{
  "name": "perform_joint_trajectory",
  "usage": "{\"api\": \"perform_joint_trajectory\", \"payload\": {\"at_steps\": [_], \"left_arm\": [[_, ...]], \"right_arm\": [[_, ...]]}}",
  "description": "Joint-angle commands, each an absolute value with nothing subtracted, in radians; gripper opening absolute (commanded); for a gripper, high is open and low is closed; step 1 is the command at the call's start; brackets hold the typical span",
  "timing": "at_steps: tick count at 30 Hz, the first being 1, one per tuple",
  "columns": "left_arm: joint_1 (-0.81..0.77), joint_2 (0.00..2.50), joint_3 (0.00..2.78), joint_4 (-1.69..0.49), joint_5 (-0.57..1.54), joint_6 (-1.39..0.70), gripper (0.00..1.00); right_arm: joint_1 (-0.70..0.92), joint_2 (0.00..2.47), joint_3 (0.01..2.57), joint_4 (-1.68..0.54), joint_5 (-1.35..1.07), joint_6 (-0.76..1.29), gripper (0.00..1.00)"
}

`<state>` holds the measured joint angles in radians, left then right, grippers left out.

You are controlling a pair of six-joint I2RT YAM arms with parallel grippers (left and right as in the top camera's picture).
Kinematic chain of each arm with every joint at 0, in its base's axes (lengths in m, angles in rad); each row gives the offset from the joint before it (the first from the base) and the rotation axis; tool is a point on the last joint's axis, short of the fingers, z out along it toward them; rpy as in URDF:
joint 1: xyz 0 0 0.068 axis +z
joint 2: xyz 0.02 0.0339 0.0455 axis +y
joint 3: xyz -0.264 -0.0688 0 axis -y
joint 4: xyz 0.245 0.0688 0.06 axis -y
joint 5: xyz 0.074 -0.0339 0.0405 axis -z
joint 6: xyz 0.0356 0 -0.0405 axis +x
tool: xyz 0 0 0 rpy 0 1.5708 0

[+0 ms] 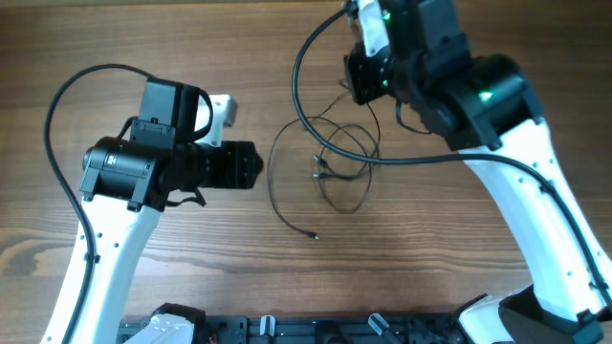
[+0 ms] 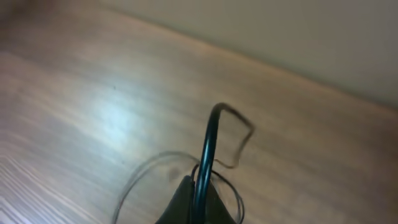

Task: Untangle cables
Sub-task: 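Lift the grasped cable with the right gripper and carry it off right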

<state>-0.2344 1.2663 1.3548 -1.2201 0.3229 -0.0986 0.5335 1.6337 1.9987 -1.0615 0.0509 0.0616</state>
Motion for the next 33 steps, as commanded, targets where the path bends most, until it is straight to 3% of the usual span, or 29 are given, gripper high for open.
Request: {"api": "perform_joint_trajectory", "payload": {"at_steps": [1,8,14,19,25,33], "left_arm": [[-0.234,1.266,1.356,-1.216,0.573,0.096,0.74],[-0.234,1.277,1.356,-1.217,0.587,0.127,0.75],[-0.234,1.309,1.356,-1.224,0.587,0.128,0.75],[-0.234,1.319,1.356,-1.224,0.587,0.128,0.75],[-0.234,1.319,1.356,-1.238,0.587,0.127,0.75],[-0.234,1.319,1.356,-1.25,0.587,0.128,0.75]], "right_arm": [[0.538,1.607,2.079,-1.061,0.07,0.052,0.04],[0.537,1.554,2.165,-0.978,0.052,0.047,0.04],[0.538,1.421,2.207,-0.702,0.05,0.046,0.04],[0.538,1.345,2.207,-0.616,0.006,0.055,0.04],[0.537,1.333,2.206,-0.724,0.086,0.001,0.04],[0.533,1.343,2.206,-0.945,0.573,-0.118,0.04]]}}
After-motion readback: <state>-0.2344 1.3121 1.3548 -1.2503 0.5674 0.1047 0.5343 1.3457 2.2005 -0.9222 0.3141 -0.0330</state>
